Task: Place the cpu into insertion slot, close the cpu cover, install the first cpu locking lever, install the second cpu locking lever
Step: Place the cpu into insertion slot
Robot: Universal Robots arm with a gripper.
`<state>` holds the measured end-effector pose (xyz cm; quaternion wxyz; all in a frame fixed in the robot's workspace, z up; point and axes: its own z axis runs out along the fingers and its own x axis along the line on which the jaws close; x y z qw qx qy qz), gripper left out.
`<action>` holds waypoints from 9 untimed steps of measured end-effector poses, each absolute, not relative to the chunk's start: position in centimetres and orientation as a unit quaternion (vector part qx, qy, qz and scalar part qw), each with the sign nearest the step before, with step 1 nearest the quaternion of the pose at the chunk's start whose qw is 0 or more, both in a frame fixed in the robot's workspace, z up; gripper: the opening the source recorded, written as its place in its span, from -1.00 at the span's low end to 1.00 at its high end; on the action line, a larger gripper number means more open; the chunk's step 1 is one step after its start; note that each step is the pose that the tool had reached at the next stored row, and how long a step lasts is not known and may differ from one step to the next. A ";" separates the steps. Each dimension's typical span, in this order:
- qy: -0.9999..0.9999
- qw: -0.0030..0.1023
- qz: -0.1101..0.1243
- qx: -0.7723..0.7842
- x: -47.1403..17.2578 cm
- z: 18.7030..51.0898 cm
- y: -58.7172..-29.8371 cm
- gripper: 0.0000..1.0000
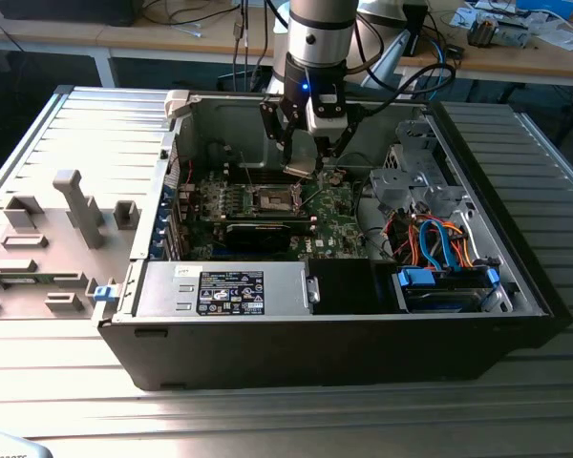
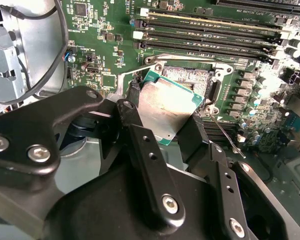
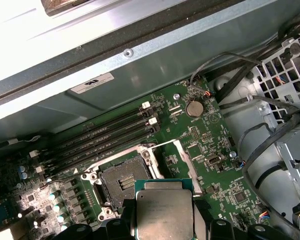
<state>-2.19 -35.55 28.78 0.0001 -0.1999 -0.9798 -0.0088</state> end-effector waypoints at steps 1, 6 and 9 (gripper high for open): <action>-0.980 0.000 -0.009 -0.200 -2.2 28.8 -35.6 0.09; -0.980 0.000 -0.009 -0.201 -2.2 28.7 -35.6 0.09; -0.979 0.000 -0.009 -0.202 -2.2 28.7 -35.6 0.09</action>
